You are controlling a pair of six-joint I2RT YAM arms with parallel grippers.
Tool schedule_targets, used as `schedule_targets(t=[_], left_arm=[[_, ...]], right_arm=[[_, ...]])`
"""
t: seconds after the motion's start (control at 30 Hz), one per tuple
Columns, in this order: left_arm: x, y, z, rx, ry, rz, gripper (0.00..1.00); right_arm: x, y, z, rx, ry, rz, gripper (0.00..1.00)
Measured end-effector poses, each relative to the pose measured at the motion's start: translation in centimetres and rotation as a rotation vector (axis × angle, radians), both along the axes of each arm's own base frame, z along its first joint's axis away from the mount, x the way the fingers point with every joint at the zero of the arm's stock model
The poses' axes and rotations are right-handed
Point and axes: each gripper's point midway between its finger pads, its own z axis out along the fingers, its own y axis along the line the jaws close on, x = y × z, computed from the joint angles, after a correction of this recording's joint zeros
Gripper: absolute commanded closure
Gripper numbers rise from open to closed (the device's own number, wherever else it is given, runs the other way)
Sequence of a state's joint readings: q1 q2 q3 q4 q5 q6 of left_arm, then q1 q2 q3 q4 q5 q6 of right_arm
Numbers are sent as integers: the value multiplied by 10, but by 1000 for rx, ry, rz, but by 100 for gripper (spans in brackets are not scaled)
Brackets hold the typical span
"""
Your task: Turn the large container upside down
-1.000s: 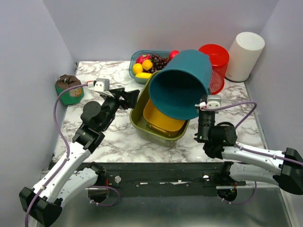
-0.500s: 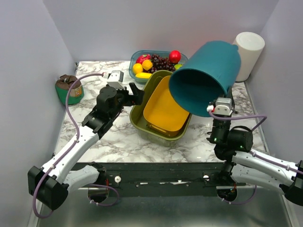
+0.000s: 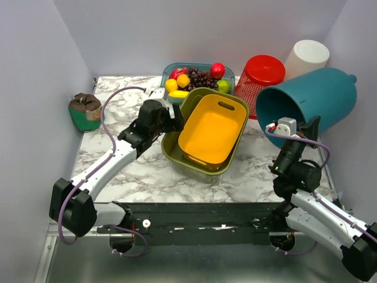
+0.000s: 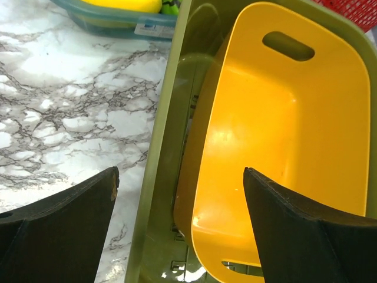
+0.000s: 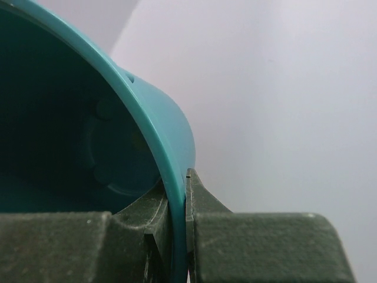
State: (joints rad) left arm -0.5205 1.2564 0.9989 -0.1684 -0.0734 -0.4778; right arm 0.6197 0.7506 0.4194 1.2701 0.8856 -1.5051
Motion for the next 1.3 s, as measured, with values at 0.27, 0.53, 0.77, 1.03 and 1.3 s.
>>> schedule_targets(t=[0.27,0.53,0.77,1.03,1.3], left_arm=[[6,-10,-35,25,91,-35,16],[10,-10,-72,52,188,-47,100],[-5,10,-72,64,174,2,100],[-30,86,-62,111,190,186,25],[-37,118,-8,76,60,257,1]], right_arm=[[10,-2,-22,-133,123,-92,99],[22,3,-33,-162,172,-102,99],[23,2,-40,-155,188,-106,99],[49,14,-75,-183,307,-112,99],[73,25,-120,-210,442,-126,99]])
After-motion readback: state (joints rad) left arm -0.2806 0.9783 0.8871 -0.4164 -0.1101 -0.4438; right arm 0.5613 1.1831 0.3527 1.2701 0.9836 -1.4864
